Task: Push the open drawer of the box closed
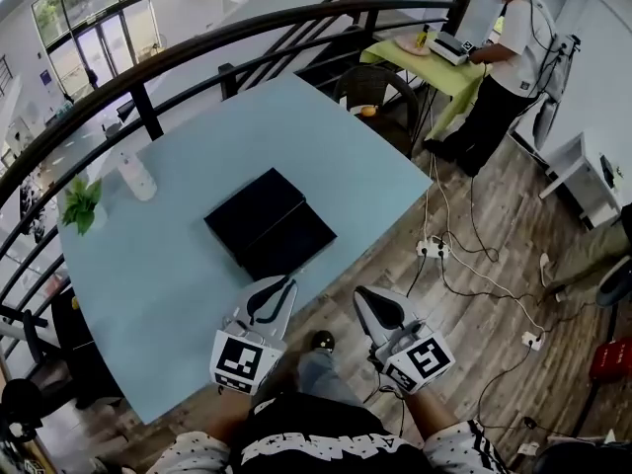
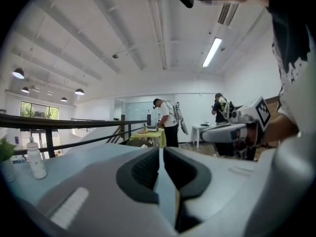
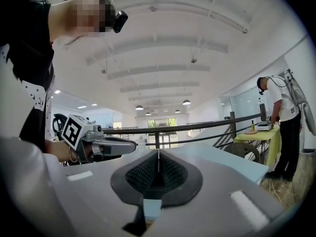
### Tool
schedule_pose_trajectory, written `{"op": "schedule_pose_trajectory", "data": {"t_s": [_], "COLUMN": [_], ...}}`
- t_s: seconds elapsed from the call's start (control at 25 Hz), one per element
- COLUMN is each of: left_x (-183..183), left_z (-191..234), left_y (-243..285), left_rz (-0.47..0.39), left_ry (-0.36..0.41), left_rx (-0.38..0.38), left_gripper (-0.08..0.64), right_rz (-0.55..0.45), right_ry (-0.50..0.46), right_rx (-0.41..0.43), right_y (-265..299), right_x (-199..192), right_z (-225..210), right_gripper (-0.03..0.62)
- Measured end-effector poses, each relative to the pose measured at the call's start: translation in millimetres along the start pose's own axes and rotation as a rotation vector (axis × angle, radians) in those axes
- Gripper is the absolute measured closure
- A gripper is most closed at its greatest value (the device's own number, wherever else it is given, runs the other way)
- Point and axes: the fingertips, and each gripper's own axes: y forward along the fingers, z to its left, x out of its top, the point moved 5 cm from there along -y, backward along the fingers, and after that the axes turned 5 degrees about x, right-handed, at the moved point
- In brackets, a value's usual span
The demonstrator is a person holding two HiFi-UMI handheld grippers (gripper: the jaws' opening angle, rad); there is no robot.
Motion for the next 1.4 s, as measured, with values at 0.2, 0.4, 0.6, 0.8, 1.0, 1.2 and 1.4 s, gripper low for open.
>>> {"op": "schedule_pose_trajectory", "data": {"t_s": [0.2,0.4,0.6,0.8,1.0,1.2,1.4], "left_x": [-6,-28,-43,-60,-69,-72,-80], "left_z": [26,64,86,99,114,123,126], "left_y": [34,48,58,64,67,65,73], "left_rz": [0.006,0.066,0.108,0.151,0.175,0.160,0.210], "left_ry": [0.007,-0.002,-0.017,-0.036,-0.048,-0.106,-0.073], "left_rx": [0.054,0.166,0.229,0.281,0.346,0.423,0.458], "left_gripper": [0.560,0.560,0.560,0.560,0.560,0.560,0.560], "right_rz": [0.030,0.084,0.130,0.181,0.224,0.245,0.263], "right_ry": [0.002,0.023,0.027,-0.002,-0.018,0.002,-0.005], "right_rx": [0.016,0.066,0.126,0.197,0.268,0.298,0.298], "right_y": [22,49,76,96,107,111,109], "right_x": [-8,-32,-51,-68,-82,-90,-95], "right_z": [-30,-49,-58,-60,-65,-73,-83], "right_gripper": [0.595,0.594,0.592,0.580,0.557,0.547,0.546]}}
